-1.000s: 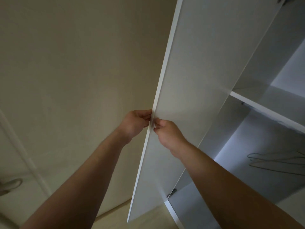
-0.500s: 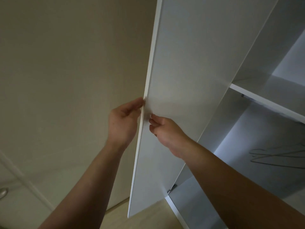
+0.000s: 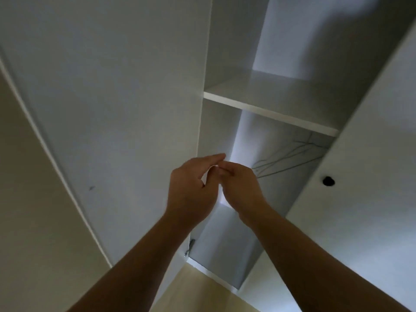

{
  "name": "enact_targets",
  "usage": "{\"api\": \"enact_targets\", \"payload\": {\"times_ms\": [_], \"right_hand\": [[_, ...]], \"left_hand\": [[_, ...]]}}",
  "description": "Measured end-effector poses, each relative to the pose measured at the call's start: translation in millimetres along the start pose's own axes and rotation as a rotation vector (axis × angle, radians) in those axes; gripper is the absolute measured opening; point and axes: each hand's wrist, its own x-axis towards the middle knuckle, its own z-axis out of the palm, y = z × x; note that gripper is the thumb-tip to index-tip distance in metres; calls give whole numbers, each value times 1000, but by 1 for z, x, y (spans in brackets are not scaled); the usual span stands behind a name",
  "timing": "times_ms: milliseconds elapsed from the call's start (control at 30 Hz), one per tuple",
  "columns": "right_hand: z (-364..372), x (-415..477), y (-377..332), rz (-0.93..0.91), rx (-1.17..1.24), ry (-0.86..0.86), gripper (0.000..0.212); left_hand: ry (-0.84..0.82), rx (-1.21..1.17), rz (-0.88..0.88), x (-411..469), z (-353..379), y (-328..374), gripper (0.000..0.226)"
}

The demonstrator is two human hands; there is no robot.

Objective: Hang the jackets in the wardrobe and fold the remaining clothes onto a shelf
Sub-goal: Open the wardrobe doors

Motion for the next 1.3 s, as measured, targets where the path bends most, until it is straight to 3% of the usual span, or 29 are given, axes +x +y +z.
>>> {"api": "enact_targets", "payload": {"times_ms": [200, 367, 500, 733, 867, 933, 1067, 1300], "right_hand": [[-85, -3, 50, 169, 8, 360, 39], [-138, -14, 78, 277, 31, 555, 44], [-160, -17, 93, 294, -13, 667, 48], [-166, -5, 110, 264, -62, 659, 48], [-160, -5, 112, 226, 23, 694, 43], [-157, -11, 111, 222, 57, 696, 44], [-150, -30, 107, 228, 82, 694, 45], [-142, -91, 100, 253, 76, 739, 37]], "left_hand": [[-246, -256, -56, 19, 104, 14, 32], [-553, -469, -266, 30, 184, 23, 29], [-696, -560, -369, 36, 226, 31, 43], [-764, -735, -441, 38, 253, 35, 31], [-784, -758, -454, 36, 252, 37, 40], [-800, -739, -464, 34, 249, 39, 48], [-808, -744, -483, 25, 232, 46, 34], [-822, -828, -555, -14, 195, 55, 31]]}}
